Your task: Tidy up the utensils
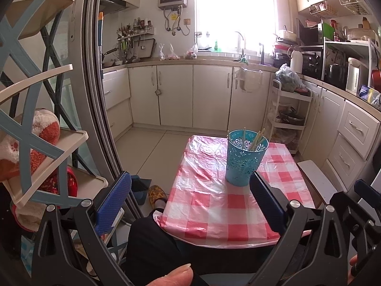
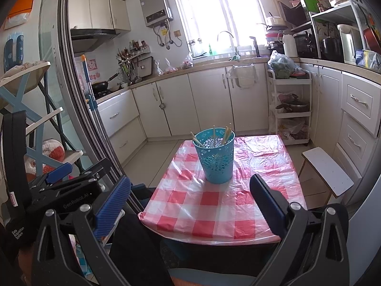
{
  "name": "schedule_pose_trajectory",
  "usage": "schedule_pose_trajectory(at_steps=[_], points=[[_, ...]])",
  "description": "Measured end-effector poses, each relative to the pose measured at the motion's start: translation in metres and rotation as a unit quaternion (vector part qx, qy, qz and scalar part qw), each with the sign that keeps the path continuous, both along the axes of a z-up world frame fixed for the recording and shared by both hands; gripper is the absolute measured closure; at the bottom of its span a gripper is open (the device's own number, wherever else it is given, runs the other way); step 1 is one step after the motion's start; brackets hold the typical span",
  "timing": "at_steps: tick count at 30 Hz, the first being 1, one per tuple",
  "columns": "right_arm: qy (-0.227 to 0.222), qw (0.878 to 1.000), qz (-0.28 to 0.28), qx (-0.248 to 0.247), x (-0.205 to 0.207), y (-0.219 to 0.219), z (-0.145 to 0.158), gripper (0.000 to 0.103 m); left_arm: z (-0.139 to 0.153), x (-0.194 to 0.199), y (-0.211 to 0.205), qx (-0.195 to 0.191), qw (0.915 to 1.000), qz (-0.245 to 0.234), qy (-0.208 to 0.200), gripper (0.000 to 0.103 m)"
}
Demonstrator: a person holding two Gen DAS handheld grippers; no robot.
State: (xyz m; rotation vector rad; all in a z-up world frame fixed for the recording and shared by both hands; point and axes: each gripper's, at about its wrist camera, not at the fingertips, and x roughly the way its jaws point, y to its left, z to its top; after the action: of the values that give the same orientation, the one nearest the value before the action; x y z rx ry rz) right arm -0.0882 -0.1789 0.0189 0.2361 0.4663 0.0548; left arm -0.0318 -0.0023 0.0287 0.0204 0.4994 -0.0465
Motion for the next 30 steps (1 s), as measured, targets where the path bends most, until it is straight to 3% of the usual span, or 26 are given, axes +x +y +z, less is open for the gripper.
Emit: schedule_pose_trajectory(at_steps=[30], points=[[0.008,1.000,0.007,-0.003,0.0015,0.0009,-0.0032,0.007,-0.0014,-0.0006,0.0049,0.000,0.9999,0.011,-0.011,0.007]])
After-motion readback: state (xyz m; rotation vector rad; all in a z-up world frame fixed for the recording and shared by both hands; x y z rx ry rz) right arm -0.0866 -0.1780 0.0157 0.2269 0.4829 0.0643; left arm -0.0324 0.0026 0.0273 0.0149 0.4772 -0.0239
